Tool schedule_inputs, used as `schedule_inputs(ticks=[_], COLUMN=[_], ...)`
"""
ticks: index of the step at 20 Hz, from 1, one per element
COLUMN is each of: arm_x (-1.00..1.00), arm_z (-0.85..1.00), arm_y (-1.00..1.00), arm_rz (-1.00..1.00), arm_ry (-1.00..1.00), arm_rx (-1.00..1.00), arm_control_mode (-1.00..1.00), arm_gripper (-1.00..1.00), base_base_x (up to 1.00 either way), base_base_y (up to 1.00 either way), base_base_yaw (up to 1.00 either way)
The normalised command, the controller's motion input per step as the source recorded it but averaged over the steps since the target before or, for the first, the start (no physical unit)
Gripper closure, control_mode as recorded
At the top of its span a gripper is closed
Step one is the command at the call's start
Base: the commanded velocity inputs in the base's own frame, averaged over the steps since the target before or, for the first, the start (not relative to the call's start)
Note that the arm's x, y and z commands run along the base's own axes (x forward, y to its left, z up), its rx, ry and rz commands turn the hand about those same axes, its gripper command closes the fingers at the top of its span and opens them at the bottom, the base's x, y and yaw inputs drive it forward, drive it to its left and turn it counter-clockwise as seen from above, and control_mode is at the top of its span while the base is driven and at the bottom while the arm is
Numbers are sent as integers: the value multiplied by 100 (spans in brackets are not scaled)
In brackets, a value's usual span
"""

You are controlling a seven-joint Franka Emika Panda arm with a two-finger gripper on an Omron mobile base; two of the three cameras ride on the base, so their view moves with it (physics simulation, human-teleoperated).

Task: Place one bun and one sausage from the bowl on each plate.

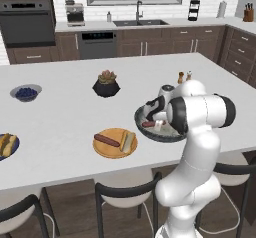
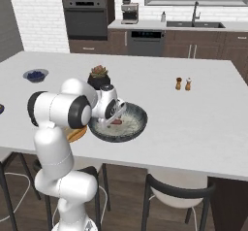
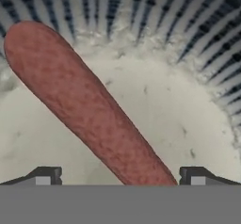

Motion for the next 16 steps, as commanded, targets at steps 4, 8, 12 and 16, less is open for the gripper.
schedule_inputs(ticks=[4, 8, 12, 16], arm_x=[12, 27, 27, 13], arm_z=[-13, -12, -8, -46], arm_y=[0, 0, 0, 0], arm_rz=[8, 4, 0, 0], arm_ry=[0, 0, 0, 0], arm_rx=[0, 0, 0, 0], arm_control_mode=[-100, -100, -100, -100], arm_gripper=[-100, -100, -100, 100], base_base_x=[0, 0, 0, 0], base_base_y=[0, 0, 0, 0], base_base_yaw=[0, 0, 0, 0])
